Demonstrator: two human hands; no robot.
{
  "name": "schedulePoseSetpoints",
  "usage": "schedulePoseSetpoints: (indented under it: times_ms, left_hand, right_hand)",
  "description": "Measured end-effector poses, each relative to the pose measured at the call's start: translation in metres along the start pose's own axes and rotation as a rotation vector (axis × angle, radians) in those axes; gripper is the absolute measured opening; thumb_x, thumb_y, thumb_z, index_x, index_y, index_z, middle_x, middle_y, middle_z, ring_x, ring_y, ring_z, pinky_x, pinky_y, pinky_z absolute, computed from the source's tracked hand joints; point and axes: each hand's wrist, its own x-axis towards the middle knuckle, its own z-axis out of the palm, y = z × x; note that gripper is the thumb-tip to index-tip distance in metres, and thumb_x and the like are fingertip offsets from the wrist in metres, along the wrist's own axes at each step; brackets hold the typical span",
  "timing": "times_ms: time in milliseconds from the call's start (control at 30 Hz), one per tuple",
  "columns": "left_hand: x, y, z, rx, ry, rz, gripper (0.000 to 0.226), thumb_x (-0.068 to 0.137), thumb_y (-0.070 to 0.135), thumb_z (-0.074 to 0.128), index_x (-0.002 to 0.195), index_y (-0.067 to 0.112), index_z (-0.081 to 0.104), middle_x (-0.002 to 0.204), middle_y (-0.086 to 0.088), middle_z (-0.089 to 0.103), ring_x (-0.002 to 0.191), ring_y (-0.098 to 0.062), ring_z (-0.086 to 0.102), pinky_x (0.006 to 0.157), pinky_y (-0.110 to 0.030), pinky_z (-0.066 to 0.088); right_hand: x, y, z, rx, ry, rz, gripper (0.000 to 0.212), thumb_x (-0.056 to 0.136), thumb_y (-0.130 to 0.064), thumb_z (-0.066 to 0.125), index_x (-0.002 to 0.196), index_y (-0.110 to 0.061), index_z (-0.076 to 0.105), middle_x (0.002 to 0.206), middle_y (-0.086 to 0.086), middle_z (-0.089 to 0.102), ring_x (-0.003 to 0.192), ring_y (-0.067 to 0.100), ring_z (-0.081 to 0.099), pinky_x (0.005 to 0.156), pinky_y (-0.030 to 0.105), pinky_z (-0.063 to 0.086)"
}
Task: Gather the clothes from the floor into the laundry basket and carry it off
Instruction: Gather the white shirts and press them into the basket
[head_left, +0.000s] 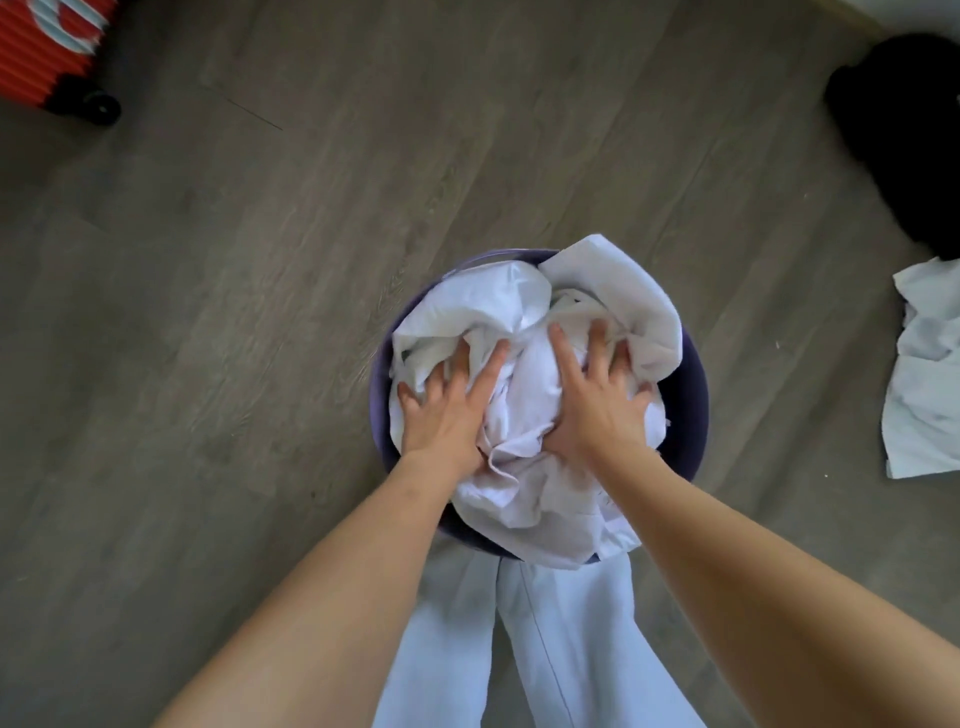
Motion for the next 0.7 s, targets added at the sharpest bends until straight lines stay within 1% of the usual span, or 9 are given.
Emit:
schedulePoseSetpoints:
  times_ms: [67,133,200,300,367,433,533,633,700]
  left_hand:
    - [0.017,-0.004,0.006,0.036,0.002,-0.02,0.123,0.074,0.054,0.073,0.144,0.04,-0.027,0.158,-0.009,0.001,0.144,-0.033,0.015,0.11,-0.064,0.022]
    - [0.03,-0.005,0.015,0.088,0.02,-0.026,0.117,0.074,0.051,0.073,0.147,0.038,-0.018,0.153,-0.009,0.016,0.139,-0.032,0.026,0.11,-0.062,0.025]
    - [0.041,-0.005,0.027,0.092,0.031,-0.03,0.114,0.071,0.047,0.076,0.15,0.036,-0.006,0.149,-0.009,0.023,0.136,-0.032,0.031,0.11,-0.061,0.026]
    - [0.058,-0.007,0.041,0.065,0.031,-0.039,0.102,0.072,0.037,0.076,0.149,0.033,0.009,0.15,-0.007,0.025,0.136,-0.034,0.03,0.11,-0.059,0.026]
    - [0.074,-0.009,0.048,0.055,0.02,-0.064,0.086,0.081,0.029,0.068,0.149,0.031,0.015,0.153,-0.008,0.023,0.139,-0.035,0.026,0.111,-0.057,0.025]
    - [0.088,-0.009,0.055,0.07,-0.002,-0.101,0.073,0.088,0.023,0.059,0.149,0.028,0.019,0.152,-0.01,0.026,0.139,-0.036,0.026,0.111,-0.057,0.025]
    - [0.099,-0.007,0.068,0.139,0.003,-0.128,0.058,0.095,0.018,0.047,0.147,0.024,0.023,0.148,-0.013,0.032,0.137,-0.037,0.029,0.112,-0.057,0.024]
    - [0.099,-0.008,0.067,0.138,0.031,-0.129,0.057,0.095,0.019,0.046,0.147,0.024,0.022,0.149,-0.012,0.031,0.137,-0.036,0.029,0.112,-0.057,0.023]
    - [0.095,-0.007,0.063,0.121,0.061,-0.118,0.072,0.089,0.022,0.057,0.149,0.026,0.017,0.149,-0.01,0.03,0.136,-0.035,0.031,0.111,-0.055,0.027]
  right_hand:
    - [0.016,-0.002,0.01,0.092,-0.054,0.02,0.121,0.069,-0.057,0.074,0.144,-0.049,-0.021,0.16,0.0,-0.022,0.148,0.038,-0.008,0.104,0.072,0.022]
    - [0.032,-0.003,0.021,0.152,-0.063,0.031,0.116,0.073,-0.05,0.071,0.145,-0.048,-0.02,0.161,0.0,-0.019,0.148,0.037,-0.006,0.104,0.072,0.022]
    - [0.046,-0.003,0.033,0.145,-0.057,0.027,0.11,0.076,-0.049,0.066,0.147,-0.044,-0.019,0.162,0.002,-0.013,0.148,0.035,-0.005,0.105,0.069,0.021]
    - [0.066,-0.002,0.048,0.09,-0.084,0.038,0.103,0.08,-0.047,0.062,0.149,-0.038,-0.014,0.159,0.005,-0.006,0.146,0.037,0.001,0.107,0.066,0.024]
    - [0.084,-0.003,0.055,0.099,-0.116,0.05,0.099,0.081,-0.051,0.062,0.148,-0.04,-0.009,0.158,0.003,-0.005,0.146,0.037,0.001,0.108,0.065,0.023]
    - [0.101,-0.005,0.062,0.147,-0.145,0.078,0.095,0.08,-0.057,0.061,0.146,-0.042,-0.006,0.159,-0.001,-0.008,0.147,0.037,0.002,0.109,0.065,0.023]
    - [0.114,-0.009,0.074,0.13,-0.148,0.106,0.093,0.082,-0.058,0.059,0.14,-0.043,-0.012,0.158,-0.005,-0.011,0.146,0.038,0.002,0.108,0.066,0.024]
    - [0.112,-0.01,0.071,0.102,-0.138,0.111,0.093,0.081,-0.059,0.057,0.143,-0.042,-0.01,0.159,-0.004,-0.009,0.146,0.036,0.004,0.108,0.065,0.025]
    - [0.108,-0.008,0.064,0.092,-0.108,0.089,0.094,0.079,-0.064,0.054,0.146,-0.039,-0.008,0.159,-0.001,-0.005,0.146,0.035,0.007,0.109,0.062,0.025]
